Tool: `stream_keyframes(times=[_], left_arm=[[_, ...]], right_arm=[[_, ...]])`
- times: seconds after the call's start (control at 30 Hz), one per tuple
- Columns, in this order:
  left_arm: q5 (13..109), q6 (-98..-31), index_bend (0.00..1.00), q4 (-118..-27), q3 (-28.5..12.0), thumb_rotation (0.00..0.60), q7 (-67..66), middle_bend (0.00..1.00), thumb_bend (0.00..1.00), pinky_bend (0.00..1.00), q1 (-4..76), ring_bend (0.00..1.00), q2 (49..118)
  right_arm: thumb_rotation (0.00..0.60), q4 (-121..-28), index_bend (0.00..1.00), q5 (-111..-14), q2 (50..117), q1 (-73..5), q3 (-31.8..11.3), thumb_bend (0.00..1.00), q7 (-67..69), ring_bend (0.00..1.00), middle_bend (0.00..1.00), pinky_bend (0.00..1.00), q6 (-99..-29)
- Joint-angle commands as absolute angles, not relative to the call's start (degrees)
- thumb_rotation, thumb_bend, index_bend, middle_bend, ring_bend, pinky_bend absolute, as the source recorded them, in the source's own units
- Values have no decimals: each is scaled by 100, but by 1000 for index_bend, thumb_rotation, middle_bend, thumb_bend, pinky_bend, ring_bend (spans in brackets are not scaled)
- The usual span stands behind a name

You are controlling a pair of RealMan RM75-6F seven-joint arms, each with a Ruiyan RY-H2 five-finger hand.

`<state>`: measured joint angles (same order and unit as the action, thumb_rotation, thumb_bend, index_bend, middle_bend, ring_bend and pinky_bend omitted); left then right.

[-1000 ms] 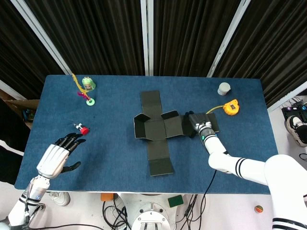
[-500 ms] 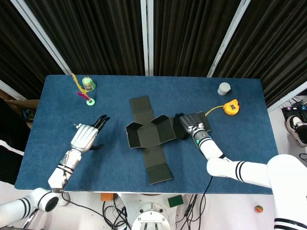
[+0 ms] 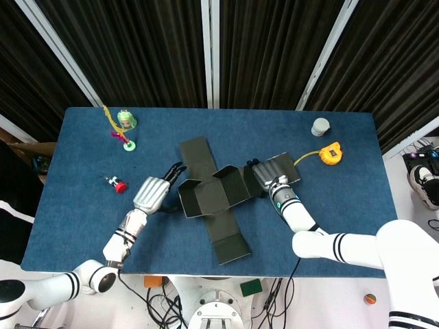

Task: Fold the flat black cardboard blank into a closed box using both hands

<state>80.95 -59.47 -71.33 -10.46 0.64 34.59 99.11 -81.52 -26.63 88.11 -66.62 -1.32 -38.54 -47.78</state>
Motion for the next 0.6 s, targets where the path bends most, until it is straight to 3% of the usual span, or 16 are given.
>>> stream_keyframes(times=[0.03,0.6], left_arm=[[8047,-5885,0,-7201,-1150,600,698,0,140,903,3597,496,10149],[7576,-4810,0,-7293,-1350,600,2408,0,141,901,4067,488,9930]], right_arm=[[600,-8112,426,-3076,8892,-6617,-63,327,-4018,726,303,1000,-5064],[600,-8211,442,-4682,8845,-6608,245,327,-5088,726,313,1000,-5654]])
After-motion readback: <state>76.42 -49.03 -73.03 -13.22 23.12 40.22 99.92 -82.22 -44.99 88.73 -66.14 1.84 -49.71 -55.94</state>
